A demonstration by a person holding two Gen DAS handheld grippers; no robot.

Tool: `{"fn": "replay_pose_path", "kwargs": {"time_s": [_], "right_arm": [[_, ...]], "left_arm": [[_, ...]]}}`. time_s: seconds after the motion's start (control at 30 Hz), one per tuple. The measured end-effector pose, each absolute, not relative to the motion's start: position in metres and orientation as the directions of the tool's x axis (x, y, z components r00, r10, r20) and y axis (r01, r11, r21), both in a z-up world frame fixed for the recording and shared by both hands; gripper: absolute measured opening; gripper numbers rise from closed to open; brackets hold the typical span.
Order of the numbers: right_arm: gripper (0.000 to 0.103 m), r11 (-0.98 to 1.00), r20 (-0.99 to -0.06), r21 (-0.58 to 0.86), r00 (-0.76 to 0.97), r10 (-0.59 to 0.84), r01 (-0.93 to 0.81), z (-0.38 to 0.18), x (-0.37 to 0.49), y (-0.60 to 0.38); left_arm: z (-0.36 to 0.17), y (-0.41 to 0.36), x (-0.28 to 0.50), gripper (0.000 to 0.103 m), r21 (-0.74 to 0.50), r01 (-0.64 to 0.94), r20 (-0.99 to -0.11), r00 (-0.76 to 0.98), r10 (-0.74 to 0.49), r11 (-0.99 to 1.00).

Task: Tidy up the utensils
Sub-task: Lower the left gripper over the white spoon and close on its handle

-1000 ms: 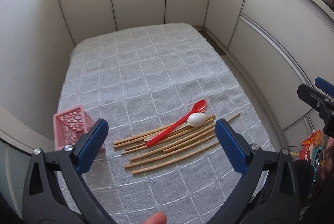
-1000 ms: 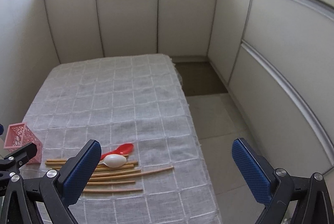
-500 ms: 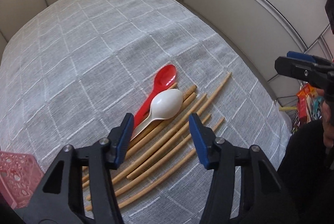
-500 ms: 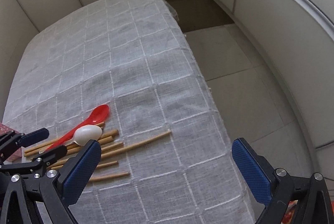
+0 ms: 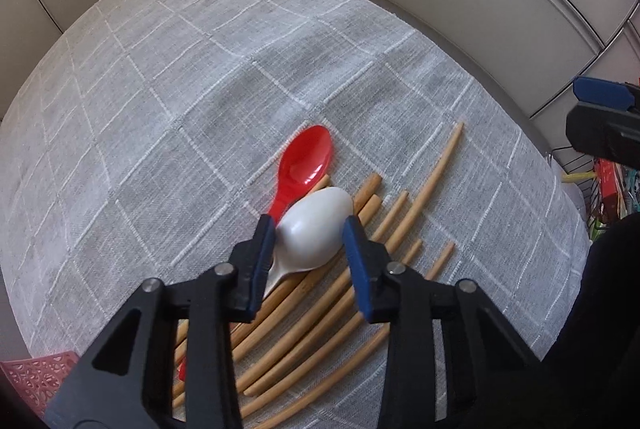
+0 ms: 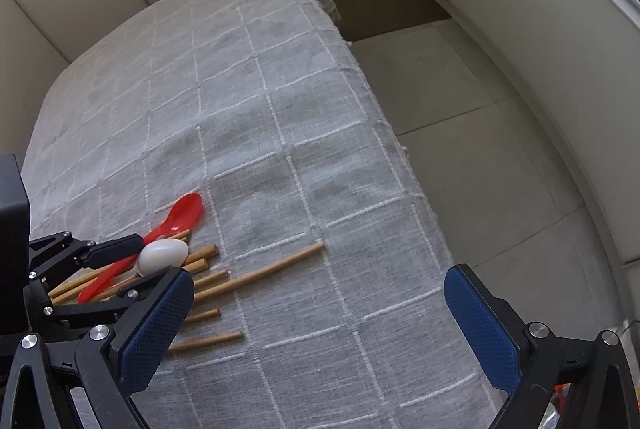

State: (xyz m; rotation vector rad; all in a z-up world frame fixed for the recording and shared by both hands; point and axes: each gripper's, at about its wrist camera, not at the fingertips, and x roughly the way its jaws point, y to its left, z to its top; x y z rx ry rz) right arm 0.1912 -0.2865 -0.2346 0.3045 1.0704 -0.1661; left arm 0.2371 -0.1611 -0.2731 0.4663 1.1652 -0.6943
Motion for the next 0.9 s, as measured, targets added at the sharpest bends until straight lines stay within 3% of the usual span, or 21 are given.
{"fn": "replay_pose_path", "kwargs": {"time_s": [0.13,0.2,0.37,0.4,0.47,0.5,0.53,0.67,0.7,0.73,0.9], "right_arm": [[0.103,0.946,-0.883,0.168,0.468,0.019,0.278,-0.237,0.194,-0.286],[0.103,0.945,-0.886,0.171,0.463,0.025,0.277,-0.238,0.194,-0.285],[0.103,0.943,-0.886,0.181,0.463,0.033,0.280,-0.238,0.195,-0.285],[0.103,0.942,-0.886,0.182,0.463,0.033,0.283,-0.238,0.195,-0.286],[0.103,0.939,-0.887,0.187,0.460,0.035,0.290,-0.240,0.195,-0.287],[0.103,0.937,-0.888,0.191,0.458,0.038,0.293,-0.240,0.195,-0.288],[0.103,0.935,-0.889,0.196,0.456,0.042,0.295,-0.241,0.195,-0.289],[0.103,0.934,-0.890,0.202,0.453,0.049,0.295,-0.243,0.196,-0.290],[0.103,0.933,-0.891,0.203,0.452,0.050,0.297,-0.243,0.196,-0.290],[0.103,0.932,-0.891,0.204,0.450,0.050,0.299,-0.243,0.196,-0.291],[0.103,0.930,-0.891,0.209,0.452,0.053,0.304,-0.242,0.196,-0.292]], "left_arm": [[-0.271,-0.158,0.244,0.030,-0.046,0.689,-0.936,0.222,-0.272,0.723],[-0.265,-0.152,0.246,0.002,-0.077,0.670,-0.928,0.223,-0.299,0.738],[-0.257,-0.141,0.249,0.003,-0.093,0.656,-0.923,0.225,-0.311,0.749],[-0.256,-0.143,0.248,0.009,-0.096,0.672,-0.924,0.215,-0.317,0.735],[-0.256,-0.147,0.244,0.030,-0.105,0.699,-0.927,0.188,-0.324,0.708],[-0.259,-0.152,0.243,0.047,-0.101,0.720,-0.933,0.172,-0.317,0.687],[-0.261,-0.155,0.243,0.053,-0.090,0.730,-0.936,0.169,-0.307,0.678],[-0.272,-0.167,0.243,0.053,-0.023,0.742,-0.952,0.189,-0.241,0.670],[-0.272,-0.168,0.247,0.051,-0.030,0.736,-0.955,0.179,-0.238,0.676],[-0.272,-0.170,0.250,0.036,-0.035,0.730,-0.954,0.179,-0.241,0.682],[-0.269,-0.165,0.258,0.032,-0.059,0.705,-0.953,0.171,-0.250,0.707]]}}
